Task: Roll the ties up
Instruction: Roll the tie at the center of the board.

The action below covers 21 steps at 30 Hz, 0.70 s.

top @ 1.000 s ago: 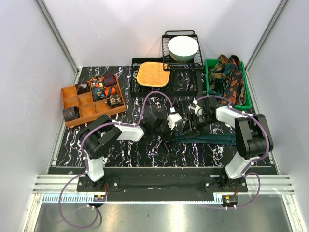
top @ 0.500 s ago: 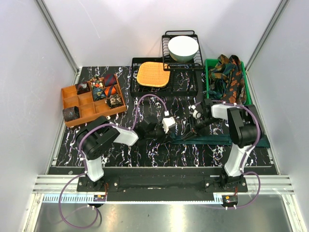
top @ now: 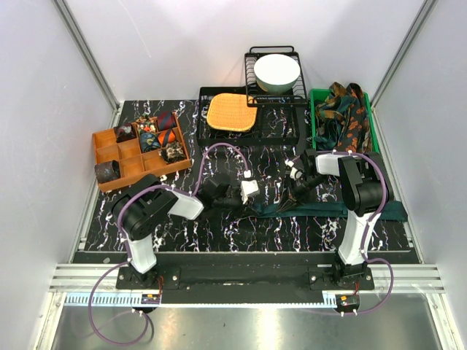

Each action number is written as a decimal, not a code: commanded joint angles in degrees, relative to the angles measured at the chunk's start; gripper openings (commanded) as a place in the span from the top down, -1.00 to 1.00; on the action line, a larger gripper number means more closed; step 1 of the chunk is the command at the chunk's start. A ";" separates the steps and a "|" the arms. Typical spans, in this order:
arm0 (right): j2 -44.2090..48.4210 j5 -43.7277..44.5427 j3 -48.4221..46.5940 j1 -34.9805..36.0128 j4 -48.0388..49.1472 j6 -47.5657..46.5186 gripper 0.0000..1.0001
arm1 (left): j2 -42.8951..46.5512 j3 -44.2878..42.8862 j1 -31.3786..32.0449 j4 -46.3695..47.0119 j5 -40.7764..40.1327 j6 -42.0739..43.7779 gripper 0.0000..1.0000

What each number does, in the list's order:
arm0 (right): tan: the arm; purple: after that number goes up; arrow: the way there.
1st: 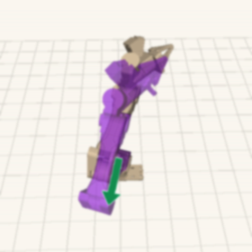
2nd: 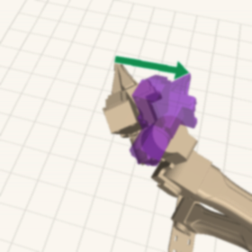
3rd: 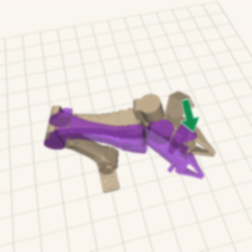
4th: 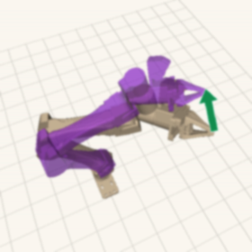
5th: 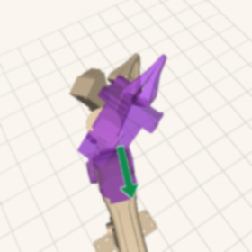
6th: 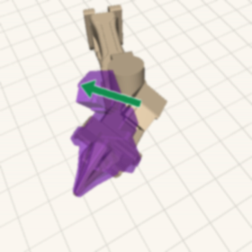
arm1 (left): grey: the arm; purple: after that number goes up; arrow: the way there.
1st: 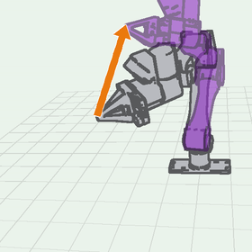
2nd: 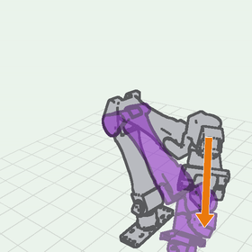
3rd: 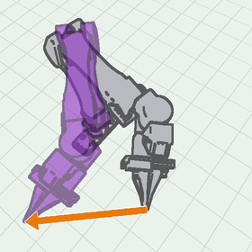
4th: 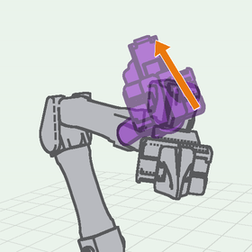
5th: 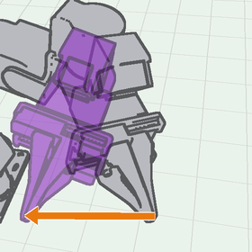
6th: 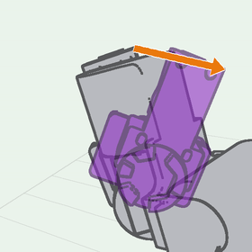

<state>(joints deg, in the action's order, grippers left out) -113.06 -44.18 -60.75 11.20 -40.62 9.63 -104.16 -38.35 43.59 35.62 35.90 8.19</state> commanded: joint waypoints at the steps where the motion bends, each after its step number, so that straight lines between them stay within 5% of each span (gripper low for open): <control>1: -2.08 7.62 -0.60 0.05 -1.13 -0.31 0.75 | 3.08 0.03 -0.35 -0.02 6.10 4.73 0.87; 5: -2.26 7.62 -0.68 0.05 -1.13 -0.40 0.76 | 3.61 -0.50 -0.44 -1.95 6.81 8.50 0.90; 11: 1.51 3.68 -2.87 -0.21 -4.63 -3.99 0.67 | 1.78 -5.15 0.17 -17.57 3.30 16.06 1.00; 16: 6.53 -0.65 -11.66 -3.11 -18.34 -13.04 0.41 | -0.34 -8.31 0.97 -27.08 -1.79 19.67 1.00; 21: 7.14 5.59 -19.22 -4.26 -24.50 -29.17 -0.21 | -2.18 -9.46 0.79 -28.85 -4.61 19.51 1.00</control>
<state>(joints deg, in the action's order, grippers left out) -109.49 -42.54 -74.06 7.73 -57.10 -3.27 -103.28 -47.00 44.31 13.63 37.12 25.56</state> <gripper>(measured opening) 0.517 0.275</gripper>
